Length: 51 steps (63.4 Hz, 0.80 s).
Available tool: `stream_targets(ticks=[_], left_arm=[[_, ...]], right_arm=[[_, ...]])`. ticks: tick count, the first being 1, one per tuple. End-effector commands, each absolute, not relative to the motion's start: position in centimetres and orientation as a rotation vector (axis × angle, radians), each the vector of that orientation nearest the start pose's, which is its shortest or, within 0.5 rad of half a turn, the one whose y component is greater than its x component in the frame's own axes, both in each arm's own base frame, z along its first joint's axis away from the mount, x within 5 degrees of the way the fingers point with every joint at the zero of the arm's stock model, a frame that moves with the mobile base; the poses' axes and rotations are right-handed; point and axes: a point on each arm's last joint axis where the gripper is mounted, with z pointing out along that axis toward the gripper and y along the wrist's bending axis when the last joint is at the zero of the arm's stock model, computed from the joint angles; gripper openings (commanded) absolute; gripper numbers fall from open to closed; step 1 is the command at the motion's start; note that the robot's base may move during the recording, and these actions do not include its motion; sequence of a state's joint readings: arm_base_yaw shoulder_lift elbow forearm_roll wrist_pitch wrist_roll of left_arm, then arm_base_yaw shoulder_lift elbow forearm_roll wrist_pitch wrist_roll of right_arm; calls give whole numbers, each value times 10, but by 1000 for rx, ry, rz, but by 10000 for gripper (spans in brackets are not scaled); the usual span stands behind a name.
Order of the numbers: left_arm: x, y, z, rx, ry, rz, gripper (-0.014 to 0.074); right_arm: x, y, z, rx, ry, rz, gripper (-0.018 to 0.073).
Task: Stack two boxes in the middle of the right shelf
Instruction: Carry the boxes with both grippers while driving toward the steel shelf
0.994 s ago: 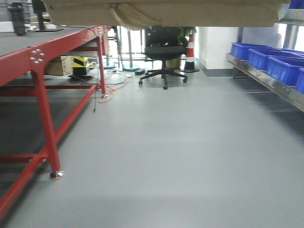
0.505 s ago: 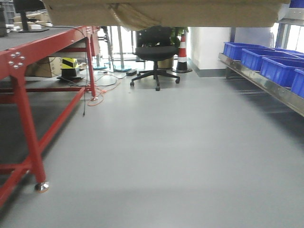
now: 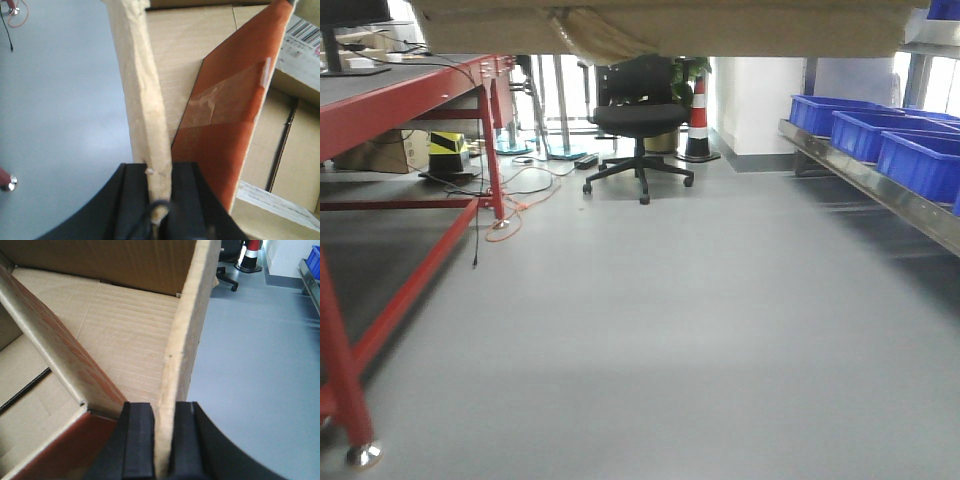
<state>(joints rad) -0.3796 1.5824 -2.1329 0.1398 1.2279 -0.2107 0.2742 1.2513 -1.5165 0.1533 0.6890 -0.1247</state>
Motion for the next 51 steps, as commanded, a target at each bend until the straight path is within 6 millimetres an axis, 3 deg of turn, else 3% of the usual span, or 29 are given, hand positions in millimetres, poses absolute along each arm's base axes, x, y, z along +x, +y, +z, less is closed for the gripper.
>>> stream_targets(ticks=[1,51], left_arm=[[285,-102,529,159,2099,-183,-111],[285,-102,529,159,2094,-185,-111]], right_arm=[[245,77,494,-322,1783,264,-154],[245,77,494,-322,1783,264,-154]])
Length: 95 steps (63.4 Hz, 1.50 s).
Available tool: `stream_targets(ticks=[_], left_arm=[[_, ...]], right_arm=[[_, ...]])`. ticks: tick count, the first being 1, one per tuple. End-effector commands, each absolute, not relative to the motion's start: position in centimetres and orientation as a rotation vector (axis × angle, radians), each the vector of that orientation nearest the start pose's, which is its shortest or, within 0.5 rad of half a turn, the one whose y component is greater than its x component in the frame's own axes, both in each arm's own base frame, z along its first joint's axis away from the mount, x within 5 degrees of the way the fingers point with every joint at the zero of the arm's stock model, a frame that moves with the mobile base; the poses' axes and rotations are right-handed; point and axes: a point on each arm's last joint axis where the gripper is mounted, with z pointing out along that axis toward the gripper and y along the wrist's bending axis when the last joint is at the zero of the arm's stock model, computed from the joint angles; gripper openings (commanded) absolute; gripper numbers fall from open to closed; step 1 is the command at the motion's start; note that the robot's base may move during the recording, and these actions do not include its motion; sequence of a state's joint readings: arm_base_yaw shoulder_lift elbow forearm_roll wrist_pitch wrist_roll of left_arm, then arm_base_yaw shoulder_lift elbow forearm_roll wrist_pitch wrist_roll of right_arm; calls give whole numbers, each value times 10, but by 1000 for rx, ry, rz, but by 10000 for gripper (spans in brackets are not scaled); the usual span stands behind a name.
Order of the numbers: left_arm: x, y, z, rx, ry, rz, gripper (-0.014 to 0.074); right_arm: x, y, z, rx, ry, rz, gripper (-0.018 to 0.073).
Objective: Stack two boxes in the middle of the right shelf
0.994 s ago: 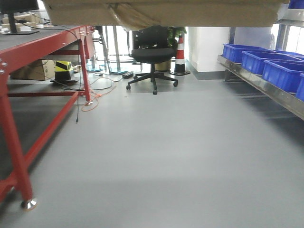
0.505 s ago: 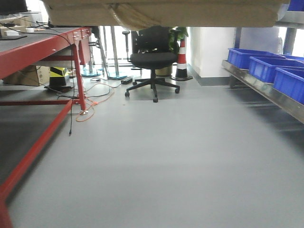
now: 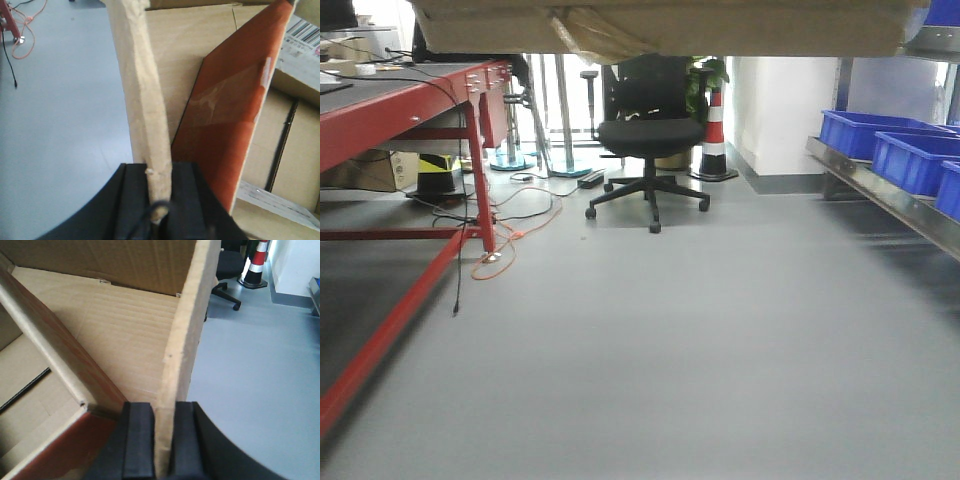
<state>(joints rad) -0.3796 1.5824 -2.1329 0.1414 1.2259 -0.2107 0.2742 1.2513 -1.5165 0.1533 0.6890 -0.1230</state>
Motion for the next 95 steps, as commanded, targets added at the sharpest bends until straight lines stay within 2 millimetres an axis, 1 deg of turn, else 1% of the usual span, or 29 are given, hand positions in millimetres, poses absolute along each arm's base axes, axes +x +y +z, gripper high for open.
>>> stream_targets(ticks=[1,95], left_arm=[[285,-102,529,159,2094,-185,-111],[285,-101,530,158,2093,-176,-111]], right_arm=[[245,77,494,-322,1783,264,-154],[245,77,494,-322,1783,264,-154]])
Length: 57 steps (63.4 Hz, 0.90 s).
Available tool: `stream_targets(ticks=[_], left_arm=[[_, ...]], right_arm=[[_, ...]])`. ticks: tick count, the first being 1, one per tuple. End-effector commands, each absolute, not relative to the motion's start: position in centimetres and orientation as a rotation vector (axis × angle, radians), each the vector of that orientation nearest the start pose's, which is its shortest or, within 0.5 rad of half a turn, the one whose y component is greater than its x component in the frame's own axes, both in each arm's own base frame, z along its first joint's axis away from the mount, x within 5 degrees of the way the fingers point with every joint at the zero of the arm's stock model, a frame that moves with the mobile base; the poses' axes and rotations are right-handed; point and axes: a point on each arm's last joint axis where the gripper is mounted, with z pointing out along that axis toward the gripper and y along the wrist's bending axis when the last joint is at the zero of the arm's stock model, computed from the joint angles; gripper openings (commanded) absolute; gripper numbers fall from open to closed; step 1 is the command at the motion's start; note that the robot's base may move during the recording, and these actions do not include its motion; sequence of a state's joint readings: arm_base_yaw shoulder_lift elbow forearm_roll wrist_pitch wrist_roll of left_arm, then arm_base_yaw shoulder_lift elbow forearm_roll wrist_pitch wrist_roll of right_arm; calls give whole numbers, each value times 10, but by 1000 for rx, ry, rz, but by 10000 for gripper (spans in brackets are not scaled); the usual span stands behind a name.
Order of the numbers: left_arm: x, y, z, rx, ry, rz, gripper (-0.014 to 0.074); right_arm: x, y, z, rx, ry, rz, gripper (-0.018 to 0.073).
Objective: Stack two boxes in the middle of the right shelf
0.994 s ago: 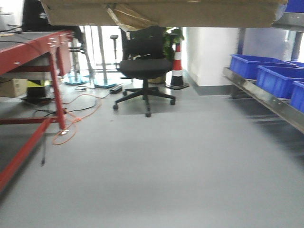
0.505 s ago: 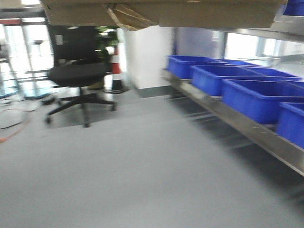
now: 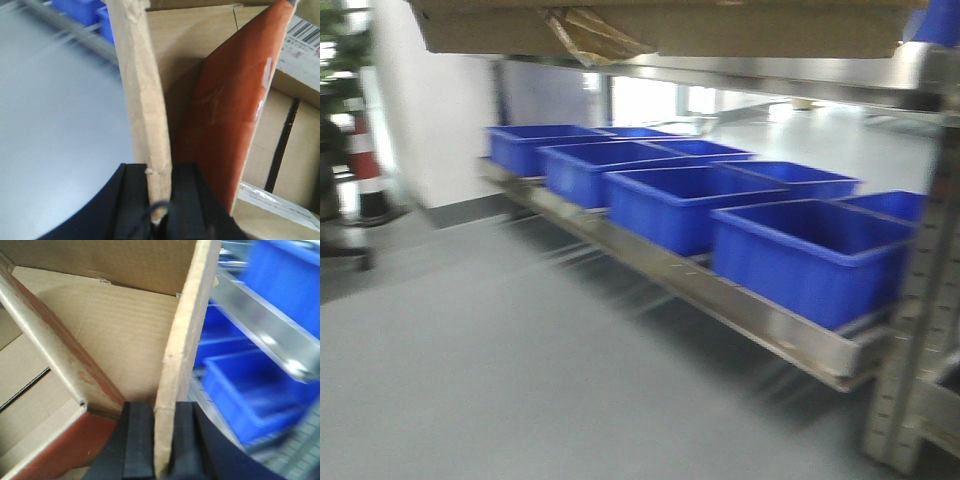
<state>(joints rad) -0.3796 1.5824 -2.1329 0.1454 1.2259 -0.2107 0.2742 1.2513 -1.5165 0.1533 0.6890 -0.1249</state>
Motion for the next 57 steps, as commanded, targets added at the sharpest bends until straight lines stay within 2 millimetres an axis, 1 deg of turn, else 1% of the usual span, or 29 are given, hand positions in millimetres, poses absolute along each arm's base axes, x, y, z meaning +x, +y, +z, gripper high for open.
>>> stream_targets(ticks=[1,57], left_arm=[[285,-101,530,158,2093,-176,-111],[285,-101,530,158,2093,-176,-111]], right_arm=[[245,77,494,-322,1783,264,-154],[245,77,494,-322,1783,264,-154]])
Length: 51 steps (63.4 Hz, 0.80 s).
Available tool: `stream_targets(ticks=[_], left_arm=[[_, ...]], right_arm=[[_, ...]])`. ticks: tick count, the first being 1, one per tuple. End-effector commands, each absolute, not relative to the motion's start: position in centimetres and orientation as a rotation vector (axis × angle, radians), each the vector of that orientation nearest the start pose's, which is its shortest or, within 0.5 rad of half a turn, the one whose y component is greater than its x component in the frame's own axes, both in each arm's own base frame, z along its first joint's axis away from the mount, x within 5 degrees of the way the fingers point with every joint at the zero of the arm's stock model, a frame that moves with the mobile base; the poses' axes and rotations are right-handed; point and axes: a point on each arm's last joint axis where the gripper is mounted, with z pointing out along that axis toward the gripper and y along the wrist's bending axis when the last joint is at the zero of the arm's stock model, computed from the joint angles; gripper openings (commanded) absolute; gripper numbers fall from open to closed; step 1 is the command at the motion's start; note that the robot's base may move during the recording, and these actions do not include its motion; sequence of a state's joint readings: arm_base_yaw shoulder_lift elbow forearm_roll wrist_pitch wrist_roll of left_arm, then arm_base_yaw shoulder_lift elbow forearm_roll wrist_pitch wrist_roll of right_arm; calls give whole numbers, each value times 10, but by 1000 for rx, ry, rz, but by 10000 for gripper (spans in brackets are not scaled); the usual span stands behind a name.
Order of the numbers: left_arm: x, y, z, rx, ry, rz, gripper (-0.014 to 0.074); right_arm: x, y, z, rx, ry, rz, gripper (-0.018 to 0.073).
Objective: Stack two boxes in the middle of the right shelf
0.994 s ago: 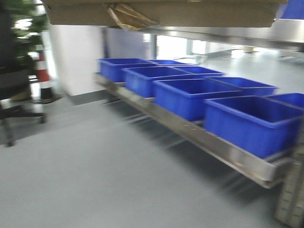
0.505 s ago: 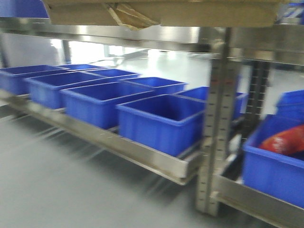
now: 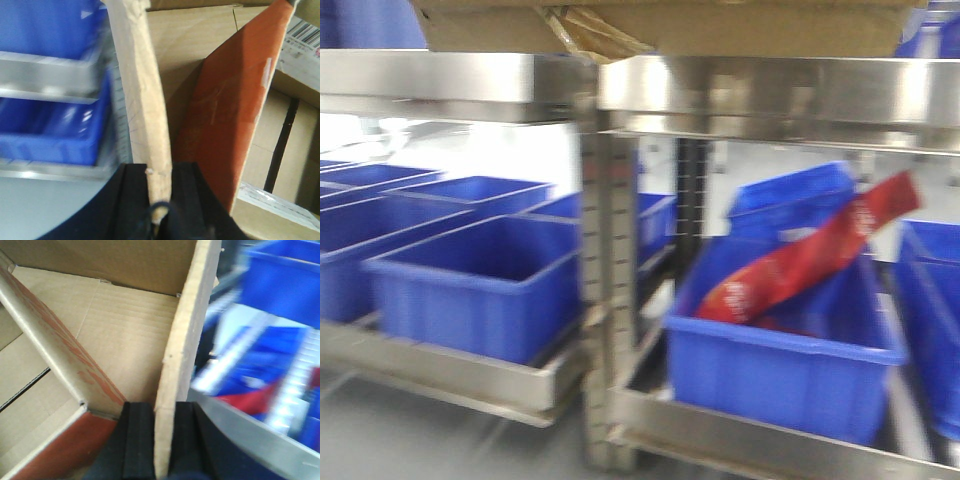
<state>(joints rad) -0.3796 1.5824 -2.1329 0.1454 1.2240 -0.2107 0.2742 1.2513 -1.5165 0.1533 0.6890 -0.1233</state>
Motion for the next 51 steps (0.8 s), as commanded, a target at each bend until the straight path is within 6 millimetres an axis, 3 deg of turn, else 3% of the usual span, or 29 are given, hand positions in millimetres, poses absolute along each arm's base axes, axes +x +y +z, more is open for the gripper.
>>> stream_targets(ticks=[1,51], left_arm=[[285,-101,530,158,2093,-176,-111],[285,-101,530,158,2093,-176,-111]], right_arm=[[245,77,494,-322,1783,264,-154],[245,77,494,-322,1783,264,-154]])
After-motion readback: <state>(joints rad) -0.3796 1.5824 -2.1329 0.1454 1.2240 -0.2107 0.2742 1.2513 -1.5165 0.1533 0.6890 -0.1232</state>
